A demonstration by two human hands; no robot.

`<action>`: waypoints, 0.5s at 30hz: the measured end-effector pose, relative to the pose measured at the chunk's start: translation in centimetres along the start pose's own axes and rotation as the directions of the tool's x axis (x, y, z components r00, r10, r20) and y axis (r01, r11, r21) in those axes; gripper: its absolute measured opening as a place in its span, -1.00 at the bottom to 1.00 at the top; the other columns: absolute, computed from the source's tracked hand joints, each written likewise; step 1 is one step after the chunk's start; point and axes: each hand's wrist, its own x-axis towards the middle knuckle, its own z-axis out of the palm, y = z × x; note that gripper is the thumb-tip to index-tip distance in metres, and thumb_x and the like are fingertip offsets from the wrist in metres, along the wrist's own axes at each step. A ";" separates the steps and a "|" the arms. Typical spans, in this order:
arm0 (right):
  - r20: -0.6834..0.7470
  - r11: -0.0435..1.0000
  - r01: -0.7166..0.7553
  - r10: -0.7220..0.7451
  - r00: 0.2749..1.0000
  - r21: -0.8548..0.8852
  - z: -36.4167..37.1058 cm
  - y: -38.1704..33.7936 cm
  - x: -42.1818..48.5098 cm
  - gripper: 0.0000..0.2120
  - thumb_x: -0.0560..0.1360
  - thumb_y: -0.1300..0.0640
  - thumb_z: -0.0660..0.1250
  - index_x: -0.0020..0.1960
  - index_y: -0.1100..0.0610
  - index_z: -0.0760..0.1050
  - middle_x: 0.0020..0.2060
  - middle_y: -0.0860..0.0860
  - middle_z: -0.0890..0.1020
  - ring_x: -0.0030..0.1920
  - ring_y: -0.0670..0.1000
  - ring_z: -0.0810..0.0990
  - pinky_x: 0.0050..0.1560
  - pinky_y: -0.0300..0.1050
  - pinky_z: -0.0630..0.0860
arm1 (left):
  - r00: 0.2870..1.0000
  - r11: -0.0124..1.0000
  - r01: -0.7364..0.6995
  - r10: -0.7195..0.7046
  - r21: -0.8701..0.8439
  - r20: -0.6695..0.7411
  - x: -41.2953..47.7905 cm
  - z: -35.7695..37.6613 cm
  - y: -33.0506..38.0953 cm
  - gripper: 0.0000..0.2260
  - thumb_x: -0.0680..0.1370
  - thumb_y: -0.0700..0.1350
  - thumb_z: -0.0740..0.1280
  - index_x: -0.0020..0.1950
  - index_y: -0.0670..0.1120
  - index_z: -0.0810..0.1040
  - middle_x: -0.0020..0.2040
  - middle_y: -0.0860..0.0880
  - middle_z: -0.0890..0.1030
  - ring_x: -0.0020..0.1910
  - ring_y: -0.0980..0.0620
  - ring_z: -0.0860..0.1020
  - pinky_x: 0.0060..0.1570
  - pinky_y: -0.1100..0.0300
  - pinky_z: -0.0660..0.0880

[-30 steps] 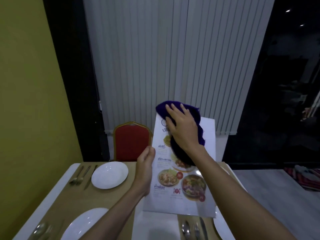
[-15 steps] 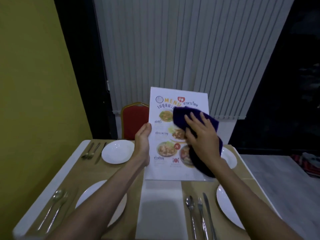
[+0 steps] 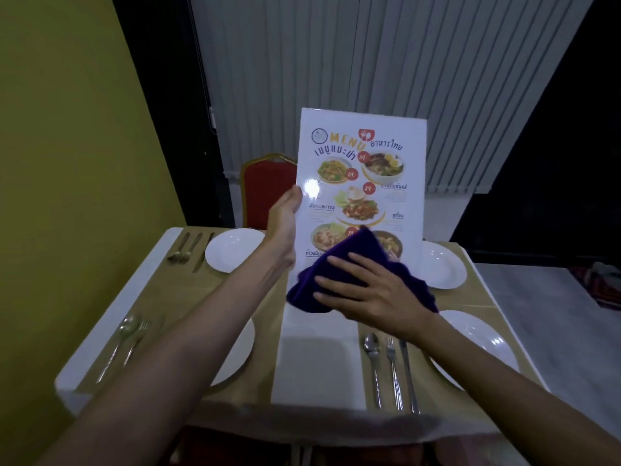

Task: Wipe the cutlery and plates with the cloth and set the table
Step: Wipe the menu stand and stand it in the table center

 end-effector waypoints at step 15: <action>-0.047 0.991 -0.020 0.014 0.999 -0.133 1.3 -3.5 -0.6 -0.55 0.64 0.23 0.23 0.50 -0.01 0.33 0.51 -0.04 0.31 0.49 0.23 0.28 0.39 0.27 0.33 | 0.961 0.964 0.239 -0.217 0.119 -0.169 1.0 0.0 -0.6 -0.60 0.66 0.12 0.15 0.27 -0.13 0.57 0.14 -0.17 0.67 0.12 -0.20 0.63 0.22 -0.22 0.51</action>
